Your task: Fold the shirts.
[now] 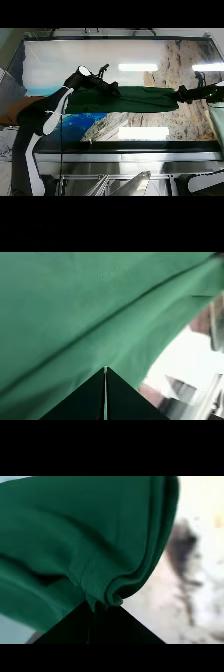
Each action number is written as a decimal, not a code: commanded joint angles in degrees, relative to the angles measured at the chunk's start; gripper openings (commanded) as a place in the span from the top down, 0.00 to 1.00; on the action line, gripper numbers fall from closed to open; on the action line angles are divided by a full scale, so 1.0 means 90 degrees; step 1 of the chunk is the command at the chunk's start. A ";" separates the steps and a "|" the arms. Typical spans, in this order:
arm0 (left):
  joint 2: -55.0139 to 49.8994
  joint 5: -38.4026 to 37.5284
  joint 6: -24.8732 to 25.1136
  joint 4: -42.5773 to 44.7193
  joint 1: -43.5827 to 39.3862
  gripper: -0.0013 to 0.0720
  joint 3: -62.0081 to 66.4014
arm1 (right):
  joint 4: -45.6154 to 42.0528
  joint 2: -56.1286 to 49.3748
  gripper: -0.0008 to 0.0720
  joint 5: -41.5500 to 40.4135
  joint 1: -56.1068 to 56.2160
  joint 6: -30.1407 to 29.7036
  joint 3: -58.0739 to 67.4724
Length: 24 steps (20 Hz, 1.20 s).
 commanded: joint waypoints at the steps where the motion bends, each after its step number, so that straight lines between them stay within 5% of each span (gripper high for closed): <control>1: -0.0646 -0.0056 -0.0593 0.0406 -0.0342 0.98 0.0770 | 0.0748 0.0199 0.96 0.0962 0.0005 -0.0024 0.0444; 5: -0.0782 -0.0136 -0.0838 0.0449 -0.0316 0.97 0.0869 | 0.2662 0.0901 0.96 0.1651 0.0068 -0.0413 0.0585; 8: -0.0782 -0.0199 -0.0826 0.0107 -0.0282 0.97 0.0695 | 0.3111 0.1358 0.96 0.1681 0.0401 -0.0430 0.0588; 12: -0.0663 -0.1212 -0.0036 -0.2076 -0.0015 0.97 0.1183 | 0.3130 0.1479 0.96 0.1241 0.1406 -0.0427 0.0588; 17: 0.0554 -0.2771 0.0245 -0.3959 0.1248 0.97 0.1003 | 0.3123 0.1452 0.96 -0.0512 0.3225 -0.0432 0.0588; 24: 0.2382 -0.3036 0.1163 -0.4104 0.3755 0.97 -0.0471 | 0.3113 -0.0245 0.96 -0.3259 0.5850 -0.0522 0.1637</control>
